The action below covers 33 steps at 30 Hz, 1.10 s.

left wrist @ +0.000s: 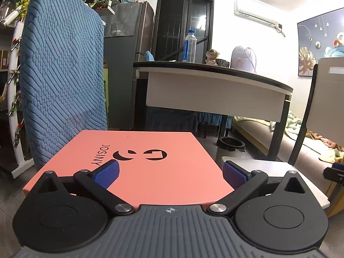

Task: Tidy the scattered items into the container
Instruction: 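Open both grippers and pull them back from the lidded box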

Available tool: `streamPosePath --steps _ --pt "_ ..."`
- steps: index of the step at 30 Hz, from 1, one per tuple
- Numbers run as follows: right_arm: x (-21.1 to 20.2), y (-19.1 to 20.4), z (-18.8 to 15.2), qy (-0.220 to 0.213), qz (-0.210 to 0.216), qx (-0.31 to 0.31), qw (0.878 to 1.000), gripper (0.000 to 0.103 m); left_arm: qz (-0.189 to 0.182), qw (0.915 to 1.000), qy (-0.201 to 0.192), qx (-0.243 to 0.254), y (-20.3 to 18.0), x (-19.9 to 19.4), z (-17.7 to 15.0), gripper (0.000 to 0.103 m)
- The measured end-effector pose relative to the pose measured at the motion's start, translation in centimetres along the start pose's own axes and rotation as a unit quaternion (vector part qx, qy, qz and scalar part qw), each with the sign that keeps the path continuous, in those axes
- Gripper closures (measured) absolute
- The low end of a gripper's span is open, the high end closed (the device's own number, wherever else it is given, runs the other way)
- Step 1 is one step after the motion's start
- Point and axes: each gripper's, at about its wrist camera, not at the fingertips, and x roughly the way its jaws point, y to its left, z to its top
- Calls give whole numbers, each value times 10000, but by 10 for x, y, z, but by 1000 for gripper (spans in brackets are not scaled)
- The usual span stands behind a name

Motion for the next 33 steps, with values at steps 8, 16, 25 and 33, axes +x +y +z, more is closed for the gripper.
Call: streamPosePath --steps 8,16,25,33 --pt "-13 -5 -1 -108 -102 -122 9998 8 42 10000 -2 68 -5 6 0 0" --pt "-8 -8 -7 -6 -208 -127 9997 0 82 9999 -10 95 -6 4 -1 0" --pt "-12 1 -5 -102 -374 -174 9991 0 190 9998 -59 67 2 1 0 0" --pt "-10 3 -4 -118 -415 -192 9989 0 254 9996 -59 78 2 1 1 0"
